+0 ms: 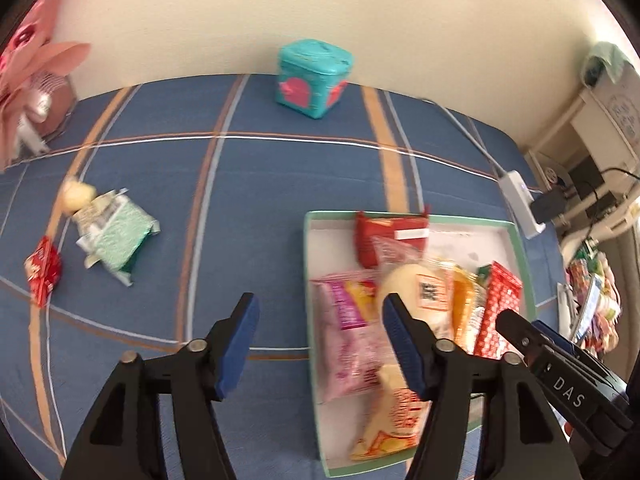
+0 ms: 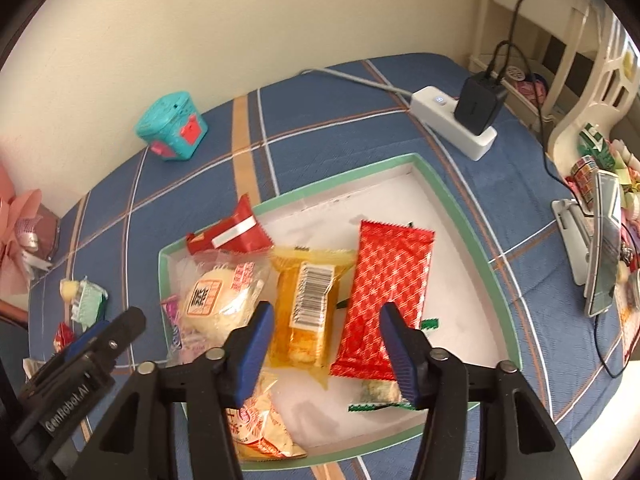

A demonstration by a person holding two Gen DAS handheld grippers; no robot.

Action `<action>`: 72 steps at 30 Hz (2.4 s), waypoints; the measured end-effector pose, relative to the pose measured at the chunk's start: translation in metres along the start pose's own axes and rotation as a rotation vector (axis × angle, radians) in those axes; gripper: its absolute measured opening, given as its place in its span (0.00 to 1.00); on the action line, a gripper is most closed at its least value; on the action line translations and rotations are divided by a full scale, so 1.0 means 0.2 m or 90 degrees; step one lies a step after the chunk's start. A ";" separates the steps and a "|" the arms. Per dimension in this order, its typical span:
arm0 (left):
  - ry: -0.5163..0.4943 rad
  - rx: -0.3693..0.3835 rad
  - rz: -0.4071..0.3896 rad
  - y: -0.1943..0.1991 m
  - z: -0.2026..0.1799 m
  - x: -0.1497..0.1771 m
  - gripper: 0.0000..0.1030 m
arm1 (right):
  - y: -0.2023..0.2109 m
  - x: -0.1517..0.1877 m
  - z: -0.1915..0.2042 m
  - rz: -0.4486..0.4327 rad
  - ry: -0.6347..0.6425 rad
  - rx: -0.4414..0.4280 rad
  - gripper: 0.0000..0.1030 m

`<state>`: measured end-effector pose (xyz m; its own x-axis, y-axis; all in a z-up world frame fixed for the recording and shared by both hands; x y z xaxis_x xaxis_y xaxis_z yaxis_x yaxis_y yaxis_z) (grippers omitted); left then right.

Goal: Organize snacks
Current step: 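Move both grippers away from the tray toward the remaining snacks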

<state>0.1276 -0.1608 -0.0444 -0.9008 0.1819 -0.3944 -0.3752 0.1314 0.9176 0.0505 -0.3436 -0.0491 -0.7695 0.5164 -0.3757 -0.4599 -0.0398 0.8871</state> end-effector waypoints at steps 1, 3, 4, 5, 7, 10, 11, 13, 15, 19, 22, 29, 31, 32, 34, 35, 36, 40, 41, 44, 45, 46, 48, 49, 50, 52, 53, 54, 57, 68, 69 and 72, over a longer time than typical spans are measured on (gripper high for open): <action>0.005 -0.003 -0.001 0.00 0.02 0.00 0.75 | -0.01 0.01 0.01 0.003 0.004 0.002 0.60; 0.011 -0.012 -0.005 0.01 0.06 0.02 0.75 | -0.01 0.02 0.03 0.007 0.011 0.003 0.66; 0.013 -0.018 -0.005 0.01 0.07 0.02 0.75 | -0.02 0.02 0.03 0.009 0.014 0.000 0.68; 0.014 -0.026 -0.007 0.01 0.09 0.03 0.76 | -0.02 0.03 0.04 0.010 0.016 -0.003 0.71; 0.015 -0.045 -0.010 0.01 0.13 0.04 0.79 | -0.02 0.03 0.06 0.013 0.021 -0.009 0.75; 0.023 -0.065 -0.017 0.01 0.20 0.04 0.86 | -0.03 0.05 0.08 0.016 0.029 -0.007 0.77; 0.025 -0.067 -0.016 0.01 0.21 0.04 0.86 | -0.03 0.05 0.09 0.017 0.032 -0.007 0.80; 0.030 -0.070 -0.015 0.01 0.25 0.04 0.86 | -0.04 0.05 0.10 0.022 0.035 -0.016 0.88; 0.033 -0.074 -0.019 0.01 0.28 0.03 0.86 | -0.05 0.05 0.11 0.025 0.036 -0.022 0.94; 0.035 -0.090 -0.019 0.01 0.35 0.03 0.87 | -0.05 0.06 0.14 0.025 0.042 -0.019 0.96; 0.033 -0.107 -0.016 0.00 0.40 0.03 0.92 | -0.05 0.06 0.16 0.025 0.047 -0.019 0.99; 0.058 -0.121 -0.012 -0.02 0.53 0.04 0.92 | -0.07 0.09 0.26 0.031 0.081 -0.020 1.00; 0.064 -0.131 -0.011 -0.02 0.58 0.04 0.93 | -0.08 0.10 0.30 0.031 0.095 -0.018 1.00; 0.068 -0.137 -0.010 -0.01 0.61 0.04 0.93 | -0.08 0.11 0.33 0.031 0.103 -0.022 1.00; 0.079 -0.147 -0.008 -0.01 0.67 0.04 0.93 | -0.08 0.12 0.37 0.037 0.118 -0.033 1.00; 0.093 -0.152 0.003 -0.01 0.71 0.04 0.93 | -0.09 0.13 0.40 0.040 0.126 -0.038 1.00; 0.102 -0.153 0.006 -0.01 0.75 0.04 0.93 | -0.09 0.14 0.42 0.044 0.134 -0.041 1.00; 0.137 -0.167 0.010 -0.01 0.88 0.04 0.93 | -0.12 0.19 0.51 0.054 0.157 -0.045 1.00; 0.141 -0.175 0.010 0.00 0.91 0.04 0.93 | -0.13 0.21 0.54 0.057 0.164 -0.048 1.00; 0.155 -0.203 0.010 0.02 1.00 0.05 0.93 | -0.15 0.24 0.63 0.062 0.189 -0.068 1.00; 0.166 -0.214 0.008 0.03 1.04 0.05 0.93 | -0.15 0.26 0.65 0.062 0.198 -0.072 1.00; 0.175 -0.220 0.005 0.04 1.07 0.05 0.93 | -0.15 0.26 0.68 0.059 0.206 -0.072 1.00; 0.203 -0.228 -0.002 0.06 1.14 0.06 0.93 | -0.15 0.27 0.72 0.046 0.216 -0.068 1.00; 0.214 -0.228 -0.003 0.07 1.17 0.06 0.93 | -0.15 0.27 0.73 0.039 0.222 -0.068 1.00; 0.222 -0.228 -0.004 0.07 1.19 0.05 0.93 | -0.14 0.27 0.75 0.034 0.226 -0.071 1.00; 0.231 -0.227 -0.006 0.08 1.23 0.06 0.93 | -0.14 0.26 0.77 0.027 0.228 -0.077 1.00; 0.234 -0.226 -0.005 0.07 1.24 0.05 0.93 | -0.14 0.26 0.79 0.023 0.229 -0.080 1.00; 0.235 -0.224 -0.004 0.07 1.25 0.05 0.93 | -0.14 0.25 0.81 0.020 0.231 -0.082 1.00; 0.224 -0.209 -0.005 0.05 1.26 0.02 0.93 | -0.15 0.25 0.87 0.020 0.243 -0.104 1.00; 0.136 -0.219 -0.031 -0.03 1.35 -0.11 0.93 | -0.33 0.22 1.17 0.037 0.303 -0.152 1.00; 0.135 -0.209 -0.029 -0.05 1.36 -0.11 0.93 | -0.36 0.21 1.19 0.040 0.306 -0.154 1.00; 0.135 -0.173 -0.017 -0.12 1.41 -0.11 0.93 | -0.47 0.19 1.27 0.055 0.317 -0.164 1.00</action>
<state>0.2186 0.1069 -0.0720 -0.9048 -0.0285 -0.4249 -0.4176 -0.1365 0.8983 0.1768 -0.1020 -0.0777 -0.8969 0.0388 -0.4404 -0.4305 -0.3034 0.8501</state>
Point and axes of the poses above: each gripper's, at about its wrist camera, not at the fingertips, and y roughly against the way its jaws point, z to its left, x to its underside, the point moved 3 cm from there along -y, roughly the way its jaws point, and after that the axes turned 9 degrees about -x, right-handed, at the moved point
